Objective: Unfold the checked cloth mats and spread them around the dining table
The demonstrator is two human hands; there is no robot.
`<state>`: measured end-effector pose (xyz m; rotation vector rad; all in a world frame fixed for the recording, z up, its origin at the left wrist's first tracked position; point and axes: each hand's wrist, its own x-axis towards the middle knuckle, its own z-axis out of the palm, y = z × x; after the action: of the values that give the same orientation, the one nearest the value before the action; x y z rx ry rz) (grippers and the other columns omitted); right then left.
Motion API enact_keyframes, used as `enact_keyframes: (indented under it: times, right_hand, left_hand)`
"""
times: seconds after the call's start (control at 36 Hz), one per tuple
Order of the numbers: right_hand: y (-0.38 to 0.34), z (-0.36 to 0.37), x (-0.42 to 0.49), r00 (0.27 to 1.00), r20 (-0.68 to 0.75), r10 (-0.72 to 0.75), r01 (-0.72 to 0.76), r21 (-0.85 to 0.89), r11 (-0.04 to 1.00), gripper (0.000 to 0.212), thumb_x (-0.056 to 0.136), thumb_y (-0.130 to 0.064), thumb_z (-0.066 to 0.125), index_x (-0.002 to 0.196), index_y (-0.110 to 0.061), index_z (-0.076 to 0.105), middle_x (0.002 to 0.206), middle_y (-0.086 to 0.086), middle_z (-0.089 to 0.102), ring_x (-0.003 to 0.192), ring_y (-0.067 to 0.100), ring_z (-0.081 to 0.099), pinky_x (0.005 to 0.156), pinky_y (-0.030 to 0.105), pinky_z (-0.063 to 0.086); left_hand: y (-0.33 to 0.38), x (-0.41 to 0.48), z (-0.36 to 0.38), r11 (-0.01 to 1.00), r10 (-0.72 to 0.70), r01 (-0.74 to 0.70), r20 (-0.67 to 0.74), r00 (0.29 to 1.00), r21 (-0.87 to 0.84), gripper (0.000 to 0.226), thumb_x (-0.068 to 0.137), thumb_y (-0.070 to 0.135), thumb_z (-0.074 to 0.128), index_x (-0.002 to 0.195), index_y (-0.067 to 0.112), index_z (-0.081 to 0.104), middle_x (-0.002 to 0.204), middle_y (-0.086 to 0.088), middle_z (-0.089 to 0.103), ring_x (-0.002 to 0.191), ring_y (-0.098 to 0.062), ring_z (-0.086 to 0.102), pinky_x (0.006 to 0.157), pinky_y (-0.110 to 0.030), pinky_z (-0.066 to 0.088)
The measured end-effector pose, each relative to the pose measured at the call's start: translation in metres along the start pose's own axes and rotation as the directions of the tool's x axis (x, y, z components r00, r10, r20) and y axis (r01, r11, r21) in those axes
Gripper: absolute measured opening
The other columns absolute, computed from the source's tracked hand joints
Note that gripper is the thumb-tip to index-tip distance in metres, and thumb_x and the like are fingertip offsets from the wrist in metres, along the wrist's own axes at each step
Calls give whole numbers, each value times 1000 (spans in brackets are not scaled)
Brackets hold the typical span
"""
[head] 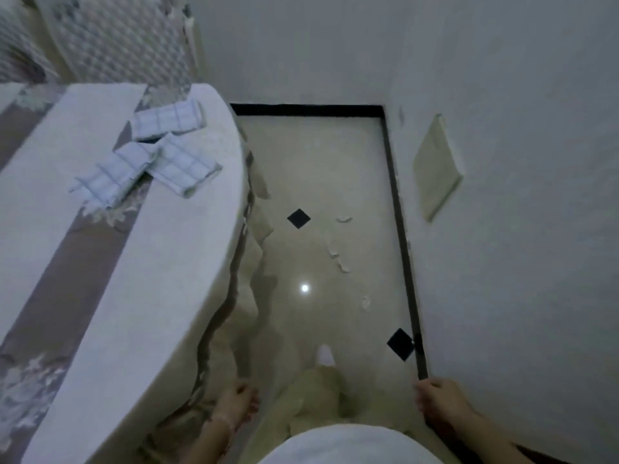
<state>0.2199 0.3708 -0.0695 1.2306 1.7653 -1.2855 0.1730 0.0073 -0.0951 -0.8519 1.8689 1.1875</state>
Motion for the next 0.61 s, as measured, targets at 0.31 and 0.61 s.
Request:
enact_keyframes:
  times: [0.31, 0.61]
  right_hand:
    - [-186, -23, 67, 985, 121, -127, 162, -345, 925, 21, 89, -5, 55, 78, 7, 68, 59, 8, 63, 59, 19, 56, 48, 19, 43]
    - [-467, 56, 101, 754, 556, -350, 626, -446, 640, 18, 96, -13, 47, 89, -5, 63, 78, 12, 60, 67, 19, 55, 60, 24, 43]
  left_hand:
    - [213, 7, 4, 921, 288, -320, -162, 944, -223, 21, 97, 9, 43, 85, 11, 59, 72, -3, 60, 61, -10, 54, 54, -16, 43]
    - [293, 1, -18, 774, 173, -479, -589, 789, -414, 18, 95, 8, 48, 92, 8, 65, 82, -8, 70, 76, -16, 64, 73, -29, 54]
